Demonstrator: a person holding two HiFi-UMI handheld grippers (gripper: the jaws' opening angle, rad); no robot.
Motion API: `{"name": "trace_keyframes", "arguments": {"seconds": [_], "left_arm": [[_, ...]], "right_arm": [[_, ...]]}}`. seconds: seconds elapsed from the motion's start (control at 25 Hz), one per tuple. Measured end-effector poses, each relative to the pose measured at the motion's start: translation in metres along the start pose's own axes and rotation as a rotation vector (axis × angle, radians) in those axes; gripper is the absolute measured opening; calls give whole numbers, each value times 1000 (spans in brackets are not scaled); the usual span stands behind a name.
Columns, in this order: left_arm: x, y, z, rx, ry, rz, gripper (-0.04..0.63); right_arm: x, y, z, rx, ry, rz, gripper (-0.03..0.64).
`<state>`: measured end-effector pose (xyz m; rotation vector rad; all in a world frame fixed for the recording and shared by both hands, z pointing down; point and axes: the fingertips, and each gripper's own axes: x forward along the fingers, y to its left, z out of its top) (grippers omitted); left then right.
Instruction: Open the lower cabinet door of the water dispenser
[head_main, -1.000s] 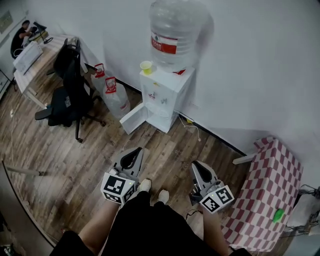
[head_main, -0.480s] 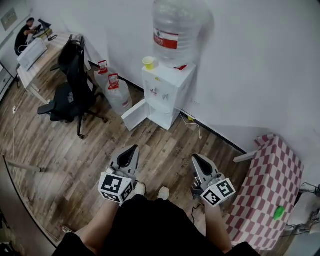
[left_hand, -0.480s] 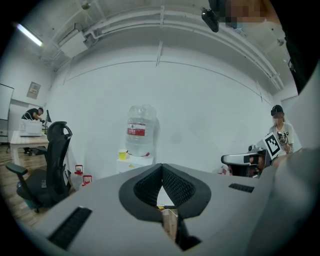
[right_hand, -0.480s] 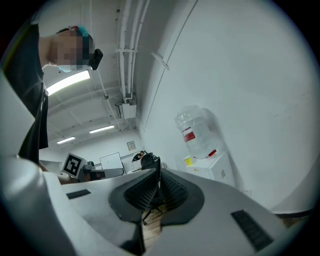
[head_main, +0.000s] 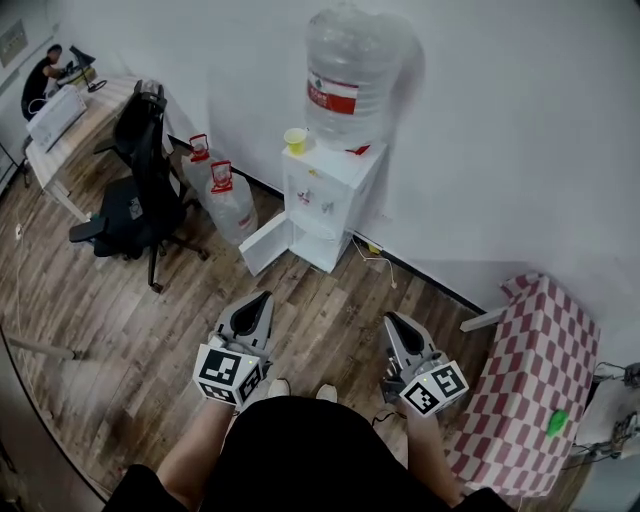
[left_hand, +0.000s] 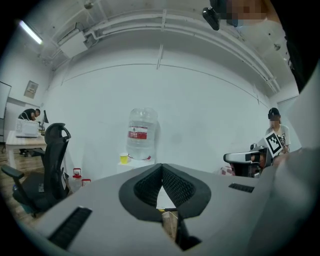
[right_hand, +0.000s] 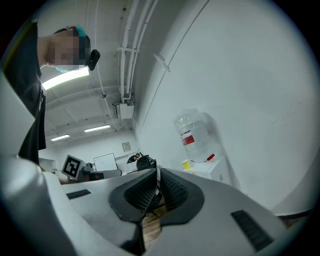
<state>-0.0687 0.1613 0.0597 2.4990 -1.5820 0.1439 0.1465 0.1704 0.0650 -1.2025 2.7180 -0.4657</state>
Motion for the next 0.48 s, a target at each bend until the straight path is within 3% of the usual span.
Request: {"name": "trace_keyframes", "arguments": {"seconds": [0.48], "left_arm": [[5, 21, 6, 5, -4, -35, 14]], "right_arm": [[16, 8, -4, -12, 13, -31, 35]]}}
